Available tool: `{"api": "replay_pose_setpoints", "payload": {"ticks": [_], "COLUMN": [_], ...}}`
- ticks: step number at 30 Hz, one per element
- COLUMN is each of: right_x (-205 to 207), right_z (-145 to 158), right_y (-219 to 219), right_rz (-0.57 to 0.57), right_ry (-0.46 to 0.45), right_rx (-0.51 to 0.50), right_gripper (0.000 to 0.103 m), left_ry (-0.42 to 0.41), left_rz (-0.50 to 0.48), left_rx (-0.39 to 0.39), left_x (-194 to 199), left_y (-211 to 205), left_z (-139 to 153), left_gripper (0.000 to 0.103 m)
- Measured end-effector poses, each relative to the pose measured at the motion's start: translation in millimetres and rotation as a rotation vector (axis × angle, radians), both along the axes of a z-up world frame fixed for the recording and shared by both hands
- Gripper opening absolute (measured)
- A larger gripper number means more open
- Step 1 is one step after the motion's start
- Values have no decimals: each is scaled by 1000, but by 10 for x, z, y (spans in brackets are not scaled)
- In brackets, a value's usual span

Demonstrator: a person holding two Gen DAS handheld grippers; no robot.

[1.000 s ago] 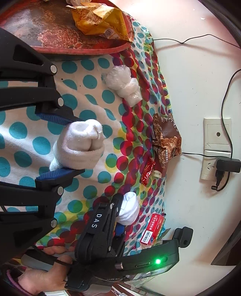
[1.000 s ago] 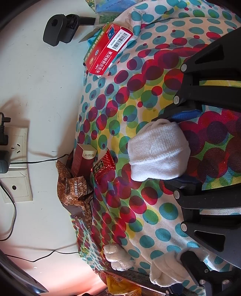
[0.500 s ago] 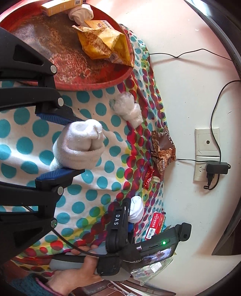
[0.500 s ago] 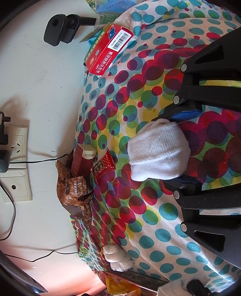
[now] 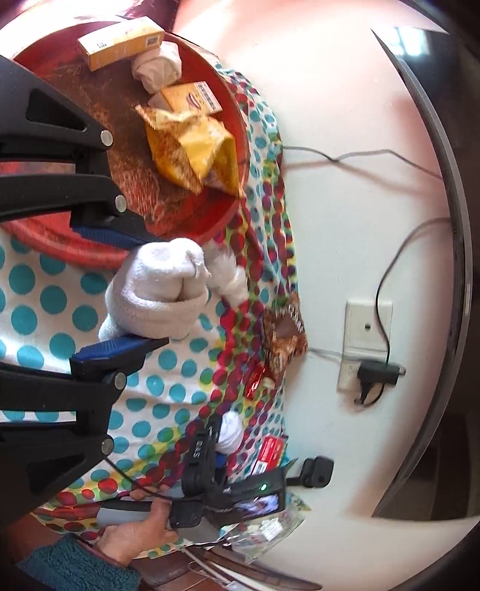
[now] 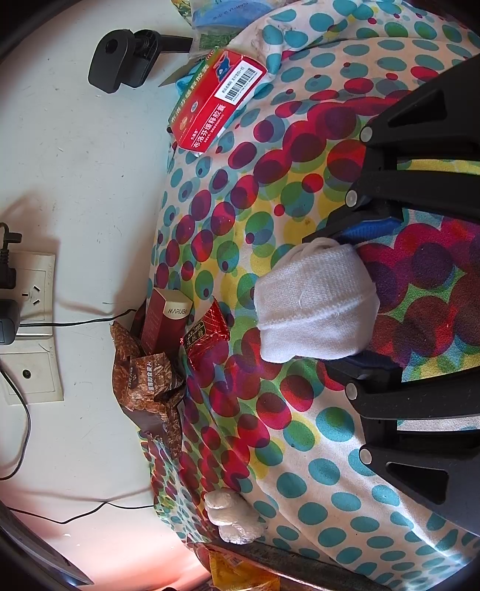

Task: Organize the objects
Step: 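Carry the sock into the red tray and open the left tool while the right tool holds its sock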

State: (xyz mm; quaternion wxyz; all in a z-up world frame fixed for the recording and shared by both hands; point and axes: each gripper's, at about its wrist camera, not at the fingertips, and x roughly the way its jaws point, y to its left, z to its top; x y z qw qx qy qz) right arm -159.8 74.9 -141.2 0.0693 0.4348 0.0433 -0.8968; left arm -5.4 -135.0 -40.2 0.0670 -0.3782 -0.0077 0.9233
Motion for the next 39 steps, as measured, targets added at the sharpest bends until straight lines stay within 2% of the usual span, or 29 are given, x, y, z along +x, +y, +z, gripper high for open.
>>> {"api": "replay_pose_setpoints", "payload": {"ticks": [8, 14, 16, 21, 28, 30, 33, 39], "right_x": [-13, -15, -14, -13, -13, -14, -16, 5], "right_z": [4, 7, 8, 11, 12, 11, 11, 11], "right_y": [27, 24, 26, 28, 36, 45, 48, 13], "right_rz": [11, 16, 18, 22, 36, 36, 36, 41], "right_ry": [0, 0, 0, -1, 2, 2, 2, 13], "right_rx": [11, 11, 12, 11, 16, 18, 16, 44], "right_gripper": [49, 49, 49, 51, 51, 51, 51, 51], "left_ry": [-31, -67, -83, -95, -184, -181, -182, -226], "left_rz": [150, 267, 309, 343, 384, 380, 373, 397], "left_rx": [32, -2, 23, 37, 33, 53, 37, 44], "left_x": [-68, -83, -77, -63, -120, -124, -135, -167], "left_y": [-712, -1204, -1385, -1666, -1856, -1872, -1852, -1900], "left_z": [12, -158, -215, -278, -529, -535, -548, -635], "left_gripper": [43, 43, 43, 43, 43, 43, 44, 45]}}
